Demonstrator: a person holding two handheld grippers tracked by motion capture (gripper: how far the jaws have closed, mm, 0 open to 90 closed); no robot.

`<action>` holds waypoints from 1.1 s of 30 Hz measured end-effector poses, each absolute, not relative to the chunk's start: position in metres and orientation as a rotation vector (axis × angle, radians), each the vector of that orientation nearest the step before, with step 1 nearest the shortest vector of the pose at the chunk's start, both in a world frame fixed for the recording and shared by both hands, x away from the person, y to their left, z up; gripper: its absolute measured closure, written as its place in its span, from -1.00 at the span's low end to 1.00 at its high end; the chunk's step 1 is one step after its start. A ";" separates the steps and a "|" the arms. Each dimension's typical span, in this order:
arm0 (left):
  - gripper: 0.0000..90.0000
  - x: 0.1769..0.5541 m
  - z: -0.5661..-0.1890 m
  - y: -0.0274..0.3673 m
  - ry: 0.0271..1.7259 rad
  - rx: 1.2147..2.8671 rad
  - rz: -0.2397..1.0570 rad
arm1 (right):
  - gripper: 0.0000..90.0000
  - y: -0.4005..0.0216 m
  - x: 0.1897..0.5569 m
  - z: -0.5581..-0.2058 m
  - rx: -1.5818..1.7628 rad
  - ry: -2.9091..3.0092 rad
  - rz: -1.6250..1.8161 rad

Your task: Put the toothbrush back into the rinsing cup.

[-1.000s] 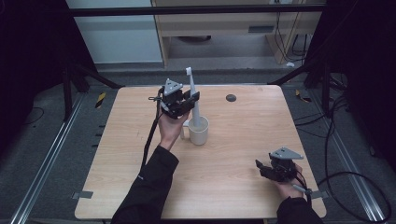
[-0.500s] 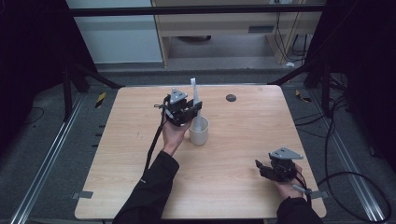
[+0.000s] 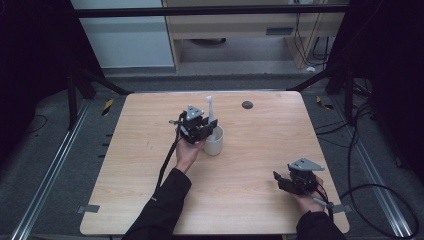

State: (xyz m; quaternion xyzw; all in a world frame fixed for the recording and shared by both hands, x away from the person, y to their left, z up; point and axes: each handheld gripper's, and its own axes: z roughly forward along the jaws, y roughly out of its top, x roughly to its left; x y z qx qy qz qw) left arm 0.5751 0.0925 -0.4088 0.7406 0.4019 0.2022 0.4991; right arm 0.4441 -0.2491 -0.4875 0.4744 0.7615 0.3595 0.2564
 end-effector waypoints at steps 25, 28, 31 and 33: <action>0.19 0.556 -0.406 0.102 0.944 1.842 0.518 | -0.19 -0.248 0.443 -0.487 1.290 2.067 0.974; 0.13 0.550 -0.403 0.107 0.938 1.857 0.523 | -0.20 -0.248 0.443 -0.487 1.297 2.067 0.974; 0.08 0.544 -0.402 0.114 0.935 1.879 0.540 | -0.20 -0.248 0.443 -0.487 1.292 2.066 0.972; 0.07 0.540 -0.402 0.120 0.940 1.892 0.552 | -0.20 -0.248 0.443 -0.487 1.297 2.067 0.975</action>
